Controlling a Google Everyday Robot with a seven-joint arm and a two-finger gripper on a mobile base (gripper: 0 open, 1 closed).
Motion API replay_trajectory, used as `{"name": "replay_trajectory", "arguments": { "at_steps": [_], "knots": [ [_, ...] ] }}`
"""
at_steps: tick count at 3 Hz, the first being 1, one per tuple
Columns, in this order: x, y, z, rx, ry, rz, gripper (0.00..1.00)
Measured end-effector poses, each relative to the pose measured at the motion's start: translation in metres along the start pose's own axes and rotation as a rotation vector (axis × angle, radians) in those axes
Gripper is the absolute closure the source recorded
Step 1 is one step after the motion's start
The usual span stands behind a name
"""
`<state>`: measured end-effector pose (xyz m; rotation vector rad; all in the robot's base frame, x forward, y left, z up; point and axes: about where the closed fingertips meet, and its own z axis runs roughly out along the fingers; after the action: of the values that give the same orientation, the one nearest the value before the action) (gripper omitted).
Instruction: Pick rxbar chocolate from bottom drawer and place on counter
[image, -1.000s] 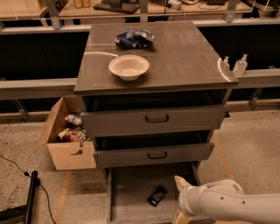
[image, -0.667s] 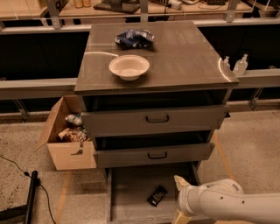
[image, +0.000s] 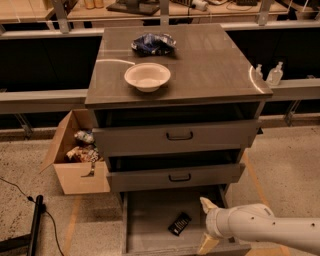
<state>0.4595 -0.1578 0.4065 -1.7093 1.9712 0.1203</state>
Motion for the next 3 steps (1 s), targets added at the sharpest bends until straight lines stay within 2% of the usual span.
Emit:
{"name": "replay_trajectory", "arguments": {
  "at_steps": [2,3],
  "knots": [
    [0.039,-0.048,0.039,0.037,0.012,-0.106,0.00],
    [0.052,-0.063,0.062,0.031,0.021,-0.155,0.00]
  ]
}}
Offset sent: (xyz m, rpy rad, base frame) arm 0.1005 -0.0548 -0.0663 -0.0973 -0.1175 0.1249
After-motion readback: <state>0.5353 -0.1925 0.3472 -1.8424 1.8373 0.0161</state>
